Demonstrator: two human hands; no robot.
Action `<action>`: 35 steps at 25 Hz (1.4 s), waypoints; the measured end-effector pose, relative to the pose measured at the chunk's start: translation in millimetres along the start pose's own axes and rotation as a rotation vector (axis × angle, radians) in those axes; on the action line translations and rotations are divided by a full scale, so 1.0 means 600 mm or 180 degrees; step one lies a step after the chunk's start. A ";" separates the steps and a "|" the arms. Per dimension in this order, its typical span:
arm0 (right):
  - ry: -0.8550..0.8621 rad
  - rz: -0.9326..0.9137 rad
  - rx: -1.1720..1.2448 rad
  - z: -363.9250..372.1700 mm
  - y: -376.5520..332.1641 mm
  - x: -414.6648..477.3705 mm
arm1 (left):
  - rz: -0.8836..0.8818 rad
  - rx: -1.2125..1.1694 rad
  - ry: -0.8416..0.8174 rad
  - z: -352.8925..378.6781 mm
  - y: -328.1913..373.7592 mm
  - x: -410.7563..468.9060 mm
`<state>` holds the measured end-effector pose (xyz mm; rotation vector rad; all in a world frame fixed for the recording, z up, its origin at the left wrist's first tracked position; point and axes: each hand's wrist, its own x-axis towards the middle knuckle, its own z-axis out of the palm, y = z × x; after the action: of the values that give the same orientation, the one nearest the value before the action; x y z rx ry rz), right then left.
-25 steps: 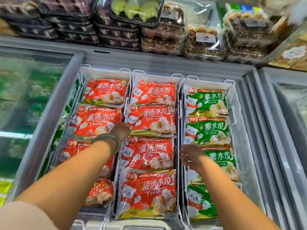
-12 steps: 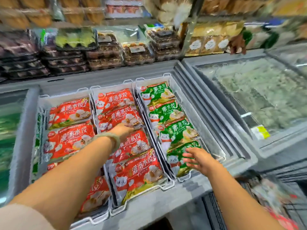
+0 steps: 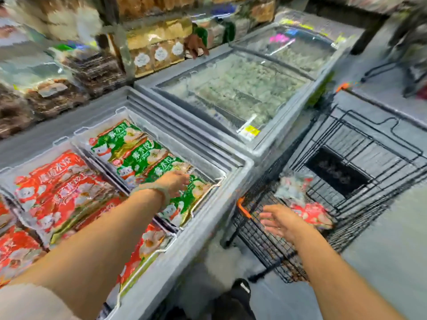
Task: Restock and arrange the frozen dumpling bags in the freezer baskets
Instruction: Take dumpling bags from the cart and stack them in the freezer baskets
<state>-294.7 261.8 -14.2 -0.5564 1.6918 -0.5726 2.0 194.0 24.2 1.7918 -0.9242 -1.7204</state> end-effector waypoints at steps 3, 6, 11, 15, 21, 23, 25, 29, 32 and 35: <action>0.0185 0.0033 0.0217 -0.100 0.020 0.010 | 0.0063 0.0391 -0.0099 0.117 0.032 0.026; 0.0280 0.0104 0.0305 -0.195 0.026 0.036 | 0.0047 0.0658 -0.0310 0.222 0.061 0.058; 0.0433 0.0211 0.0399 -0.340 0.029 0.104 | 0.0054 0.1003 -0.0399 0.404 0.084 0.120; 0.0493 0.0339 0.0256 -0.411 0.035 0.149 | 0.0081 0.1504 -0.0618 0.525 0.082 0.169; 0.0467 0.0608 0.0401 -0.468 0.052 0.234 | 0.0157 0.2651 -0.1394 0.665 0.073 0.252; 0.0487 0.0738 0.0575 -0.470 0.057 0.264 | 0.0101 0.2917 -0.1659 0.695 0.068 0.292; 0.0564 0.0839 0.0815 -0.470 0.066 0.304 | 0.0006 0.3005 -0.1728 0.724 0.061 0.343; 0.0774 0.1191 0.1245 -0.453 0.092 0.396 | -0.0481 0.3020 -0.1700 0.772 0.013 0.441; 0.0853 0.1567 0.1426 -0.434 0.130 0.461 | -0.0862 0.2852 -0.1521 0.804 -0.044 0.509; 0.0908 0.1707 0.1421 -0.425 0.183 0.525 | -0.1081 0.2726 -0.1508 0.841 -0.101 0.564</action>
<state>-607.9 162.8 -275.1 0.3093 1.8058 -0.6242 -497.0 34.1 -289.5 2.1655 -1.8621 -2.2210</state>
